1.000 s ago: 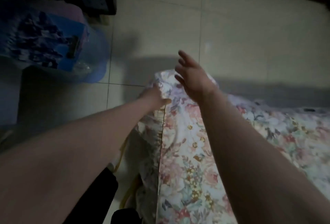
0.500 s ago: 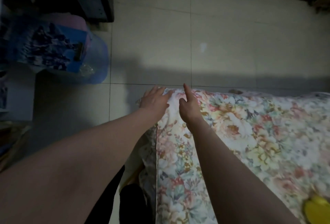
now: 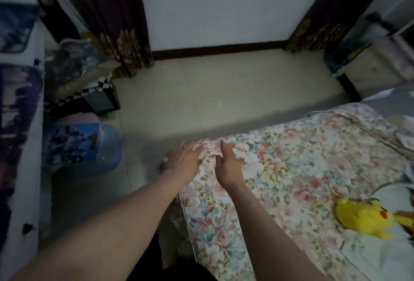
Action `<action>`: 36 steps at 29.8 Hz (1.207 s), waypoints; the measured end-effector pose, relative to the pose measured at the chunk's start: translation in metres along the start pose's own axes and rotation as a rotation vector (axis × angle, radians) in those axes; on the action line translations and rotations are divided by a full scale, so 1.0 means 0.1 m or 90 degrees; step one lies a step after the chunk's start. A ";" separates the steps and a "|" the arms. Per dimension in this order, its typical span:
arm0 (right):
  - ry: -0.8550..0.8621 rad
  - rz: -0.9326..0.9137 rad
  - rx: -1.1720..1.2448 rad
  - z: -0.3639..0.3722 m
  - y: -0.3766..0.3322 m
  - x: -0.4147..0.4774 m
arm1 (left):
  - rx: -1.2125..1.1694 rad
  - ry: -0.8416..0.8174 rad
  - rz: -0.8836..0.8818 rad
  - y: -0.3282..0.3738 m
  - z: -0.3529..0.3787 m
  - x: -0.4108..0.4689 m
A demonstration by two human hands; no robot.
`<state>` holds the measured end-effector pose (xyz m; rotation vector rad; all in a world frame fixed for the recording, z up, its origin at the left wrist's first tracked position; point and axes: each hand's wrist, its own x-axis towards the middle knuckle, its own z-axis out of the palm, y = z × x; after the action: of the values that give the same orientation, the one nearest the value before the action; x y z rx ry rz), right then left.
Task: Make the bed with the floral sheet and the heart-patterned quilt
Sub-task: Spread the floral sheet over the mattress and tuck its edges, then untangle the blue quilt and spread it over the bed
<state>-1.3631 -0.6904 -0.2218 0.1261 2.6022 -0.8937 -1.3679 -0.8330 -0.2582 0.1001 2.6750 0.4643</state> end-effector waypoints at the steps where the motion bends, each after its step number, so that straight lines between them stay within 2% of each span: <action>1: 0.030 -0.016 -0.009 -0.13 0.00 -0.13 | 0.014 0.002 0.026 0.13 -0.11 -0.08; 8: 0.159 -0.011 -0.105 -0.61 0.29 -0.68 | 0.100 0.002 0.128 0.71 -0.33 -0.25; 9: 0.143 -0.007 -0.122 -0.59 0.31 -0.69 | 0.094 -0.007 0.112 0.72 -0.34 -0.28; 15: 0.230 0.143 -0.131 -0.93 0.83 -0.99 | 0.149 0.003 0.253 1.54 -0.52 -0.16; 17: 0.219 0.191 -0.130 -0.99 0.96 -1.04 | 0.146 0.009 0.288 1.67 -0.53 -0.12; 20: 0.279 0.296 -0.113 -1.04 1.06 -1.02 | 0.152 -0.017 0.383 1.79 -0.61 0.11; 22: 0.323 0.377 -0.080 -1.09 1.04 -0.98 | 0.165 -0.035 0.442 1.83 -0.73 0.32; 29: 0.373 0.555 -0.069 -1.22 0.70 -0.94 | 0.235 -0.071 0.580 1.92 -1.19 0.79; 36: 0.423 0.619 -0.127 -1.43 0.47 -1.07 | 0.273 -0.060 0.695 2.37 -1.50 1.01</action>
<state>-1.3013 -0.5621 -0.1037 1.6853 2.5963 -0.2293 -1.5228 -0.6418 -0.0905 1.6768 2.3508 0.1489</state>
